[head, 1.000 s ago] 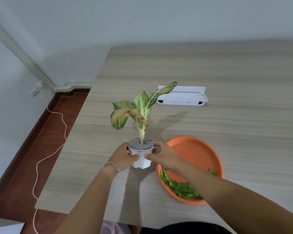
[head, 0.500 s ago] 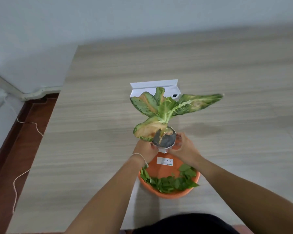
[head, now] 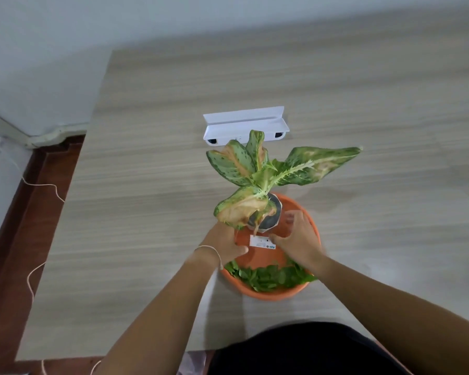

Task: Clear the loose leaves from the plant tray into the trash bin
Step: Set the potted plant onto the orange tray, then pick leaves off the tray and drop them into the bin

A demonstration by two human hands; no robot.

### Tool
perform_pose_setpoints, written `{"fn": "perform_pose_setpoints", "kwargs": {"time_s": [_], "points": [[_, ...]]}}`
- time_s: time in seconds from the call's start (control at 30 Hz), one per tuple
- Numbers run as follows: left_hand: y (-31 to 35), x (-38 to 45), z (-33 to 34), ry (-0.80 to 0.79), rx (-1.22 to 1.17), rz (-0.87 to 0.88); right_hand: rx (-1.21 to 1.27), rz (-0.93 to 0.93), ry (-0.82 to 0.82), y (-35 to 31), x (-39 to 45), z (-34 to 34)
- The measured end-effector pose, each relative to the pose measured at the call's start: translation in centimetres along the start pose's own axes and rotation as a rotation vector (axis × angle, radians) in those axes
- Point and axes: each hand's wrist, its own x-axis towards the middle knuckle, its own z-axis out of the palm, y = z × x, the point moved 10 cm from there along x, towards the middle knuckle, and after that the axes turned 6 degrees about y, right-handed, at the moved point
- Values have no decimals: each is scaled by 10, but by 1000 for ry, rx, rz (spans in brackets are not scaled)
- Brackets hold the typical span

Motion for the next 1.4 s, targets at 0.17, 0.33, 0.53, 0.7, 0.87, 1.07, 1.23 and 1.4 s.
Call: {"fn": "perform_pose_setpoints", "kwargs": {"time_s": [0.17,0.33,0.53,0.7,0.87,1.07,1.23,1.4], "points": [[2,-20,35,-273,315,123,-476,-304,-312,-19,-51,52],[1,-18,49,-273,462,149,-687,-405,-418,-22,-66,79],[4,-17,54,-264,443,211,-646,-429,-420,-20,-56,82],[3,-19,55,-201,465,262,-547,-364,-460,-13,-53,80],[9,-23,60,-207,410,283,-487,-288,-451,-6,-50,80],[-6,-16,44,-136,129,61,-360,-256,-367,-10,-45,57],[-27,-32,19,50,-179,-192,-193,-187,-248,-17,-41,24],[-38,-53,3,200,-522,-380,-8,-122,-192,-35,-37,-4]]}}
